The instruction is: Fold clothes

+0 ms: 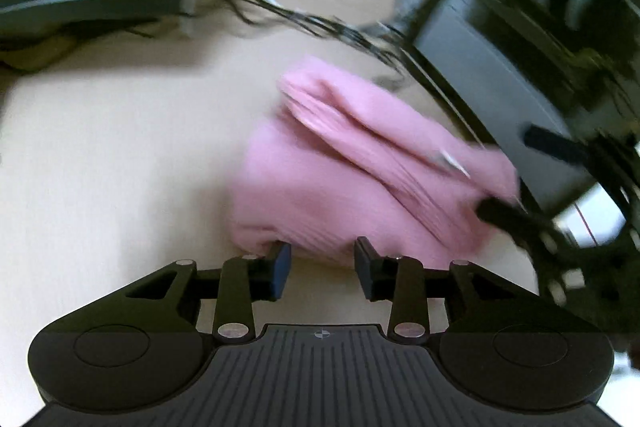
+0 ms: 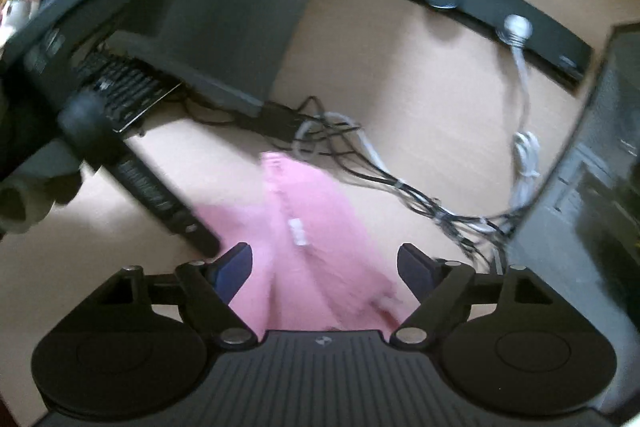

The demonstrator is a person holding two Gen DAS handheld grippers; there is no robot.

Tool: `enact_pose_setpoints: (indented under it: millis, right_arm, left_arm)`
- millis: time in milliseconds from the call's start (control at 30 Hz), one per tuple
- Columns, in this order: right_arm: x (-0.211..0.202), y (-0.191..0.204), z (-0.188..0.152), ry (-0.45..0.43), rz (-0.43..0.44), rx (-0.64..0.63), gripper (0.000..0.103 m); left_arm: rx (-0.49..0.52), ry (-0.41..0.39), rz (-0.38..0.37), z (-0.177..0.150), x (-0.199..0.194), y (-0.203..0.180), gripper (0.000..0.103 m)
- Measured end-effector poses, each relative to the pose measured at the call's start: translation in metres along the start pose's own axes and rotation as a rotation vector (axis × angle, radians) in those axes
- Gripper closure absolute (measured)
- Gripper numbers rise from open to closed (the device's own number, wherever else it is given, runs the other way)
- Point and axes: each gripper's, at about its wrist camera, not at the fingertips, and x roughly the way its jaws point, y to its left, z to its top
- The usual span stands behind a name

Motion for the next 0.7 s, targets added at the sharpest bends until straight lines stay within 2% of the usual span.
enact_pose_setpoints:
  millis: [133,167,233,300,433,533,600,633,667,700]
  right_arm:
    - [0.039,0.019,-0.004,0.034,-0.071,-0.094,0.022]
    - [0.042,0.016,-0.004,0.040,-0.093,-0.097,0.030]
    - [0.037,0.002,0.000,0.028,-0.136,-0.052,0.037]
    - [0.029,-0.010,0.000,0.021,-0.165,-0.013,0.037]
    - [0.049,-0.013,-0.013,0.101,-0.150,-0.066,0.035]
    - [0.061,-0.009,-0.019,0.087,-0.147,-0.086,0.035]
    - [0.063,-0.012,-0.016,0.074,-0.144,-0.075,0.045]
    - [0.065,-0.016,-0.012,0.076,-0.136,-0.069,0.060]
    - [0.066,-0.020,-0.007,0.076,-0.128,-0.067,0.068]
    - [0.063,-0.024,-0.003,0.073,-0.120,-0.077,0.071]
  left_arm:
    - [0.019,-0.007,0.046,0.012,0.002,0.010,0.060]
    - [0.023,-0.004,0.057,0.013,0.002,0.010,0.059]
    - [0.027,-0.001,0.081,0.014,0.003,0.014,0.053]
    - [0.025,-0.005,0.102,0.013,0.000,0.021,0.049]
    - [0.002,-0.013,0.131,0.013,-0.004,0.035,0.044]
    - [-0.014,-0.024,0.138,0.017,-0.008,0.036,0.045]
    - [-0.028,-0.010,0.104,0.018,-0.005,0.034,0.047]
    - [-0.035,0.000,0.080,0.018,-0.003,0.032,0.047]
    - [-0.043,0.011,0.056,0.018,-0.001,0.030,0.049]
    - [-0.050,0.021,0.033,0.018,0.001,0.029,0.050]
